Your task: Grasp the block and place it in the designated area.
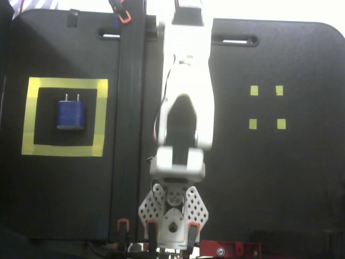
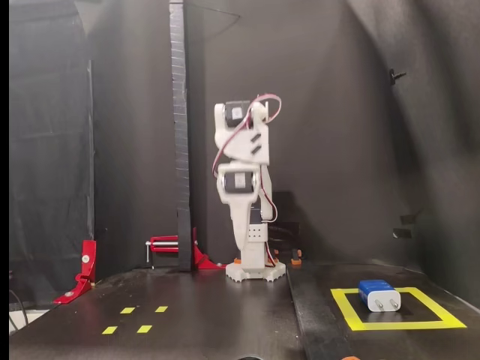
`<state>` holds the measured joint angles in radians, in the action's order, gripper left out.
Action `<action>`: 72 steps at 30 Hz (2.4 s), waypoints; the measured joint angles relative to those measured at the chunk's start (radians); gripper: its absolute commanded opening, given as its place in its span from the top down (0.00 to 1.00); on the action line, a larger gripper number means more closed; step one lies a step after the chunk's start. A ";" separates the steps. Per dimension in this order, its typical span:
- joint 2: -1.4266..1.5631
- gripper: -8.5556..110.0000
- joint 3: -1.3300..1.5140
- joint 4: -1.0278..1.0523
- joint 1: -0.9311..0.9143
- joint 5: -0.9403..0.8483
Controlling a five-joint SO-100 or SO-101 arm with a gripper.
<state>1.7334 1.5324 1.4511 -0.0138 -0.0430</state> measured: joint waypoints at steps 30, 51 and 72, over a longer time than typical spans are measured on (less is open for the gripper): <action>1.388 0.93 1.373 -0.963 0.031 -0.005; 1.565 0.92 1.603 -0.741 0.025 -0.078; 1.568 0.93 1.603 -0.687 0.031 -0.080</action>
<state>3.3011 3.1355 0.7639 0.0169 -0.1227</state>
